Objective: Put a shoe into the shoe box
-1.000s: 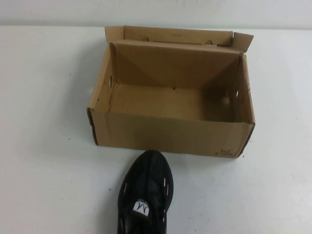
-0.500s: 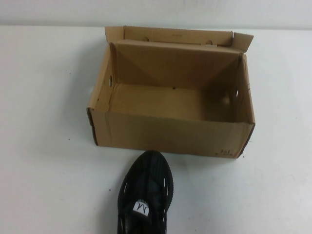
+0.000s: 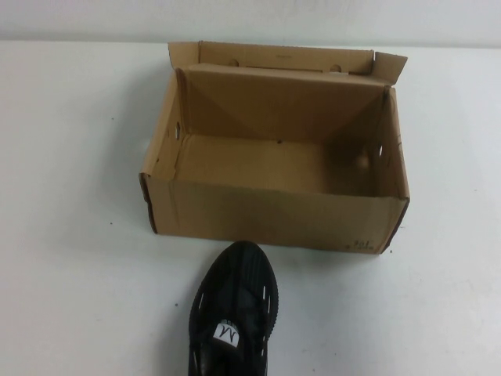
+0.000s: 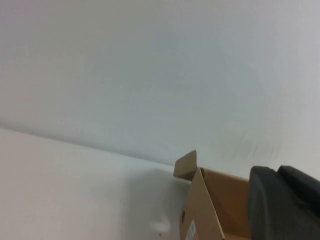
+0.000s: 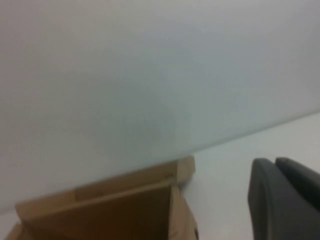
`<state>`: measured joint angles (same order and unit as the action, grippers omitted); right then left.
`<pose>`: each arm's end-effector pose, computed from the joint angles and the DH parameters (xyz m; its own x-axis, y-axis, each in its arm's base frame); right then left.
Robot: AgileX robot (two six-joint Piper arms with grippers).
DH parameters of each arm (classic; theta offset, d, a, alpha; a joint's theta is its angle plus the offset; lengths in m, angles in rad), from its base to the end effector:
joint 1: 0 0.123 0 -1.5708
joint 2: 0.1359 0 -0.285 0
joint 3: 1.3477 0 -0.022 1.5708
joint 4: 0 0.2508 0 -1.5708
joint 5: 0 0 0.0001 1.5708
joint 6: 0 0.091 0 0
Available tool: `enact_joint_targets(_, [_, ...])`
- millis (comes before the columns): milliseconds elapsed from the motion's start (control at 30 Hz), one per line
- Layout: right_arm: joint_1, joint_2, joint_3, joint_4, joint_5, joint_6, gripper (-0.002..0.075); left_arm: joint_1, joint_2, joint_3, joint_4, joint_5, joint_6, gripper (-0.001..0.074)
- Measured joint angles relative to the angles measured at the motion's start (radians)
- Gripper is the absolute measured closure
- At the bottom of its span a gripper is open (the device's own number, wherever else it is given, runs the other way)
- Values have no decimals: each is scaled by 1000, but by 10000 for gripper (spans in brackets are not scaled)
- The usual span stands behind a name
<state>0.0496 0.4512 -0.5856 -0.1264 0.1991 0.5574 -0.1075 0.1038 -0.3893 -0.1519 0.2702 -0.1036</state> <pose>0.0935 0.0024 0.3595 0.0114 0.4210 -0.9070 -0.0325 0.9067 0.4204 0.0385 -0.0079 0.3119 0.0650 -0.2557 -0.9646 0.1685 0.9555 -0.2420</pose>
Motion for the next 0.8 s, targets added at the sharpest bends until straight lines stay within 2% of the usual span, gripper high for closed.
enact_joint_targets(200, [129, 120, -46, 96, 157, -265, 743, 0, 0, 0, -6, 130, 8, 738])
enact_joint_targets(367, [244, 322, -200, 337, 410, -726, 743, 0, 0, 0, 1, 255, 41, 738])
enact_joint_targets(467, [308, 479, -309, 429, 576, -927, 743, 0, 0, 0, 3, 308, 59, 738])
enact_joint_targets(600, [426, 642, -406, 442, 669, -1011, 743, 0, 0, 0, 4, 368, 67, 738])
enact_joint_targets(800, [740, 826, -470, 331, 670, -1024, 740, 0, 0, 0, 5, 433, 86, 738])
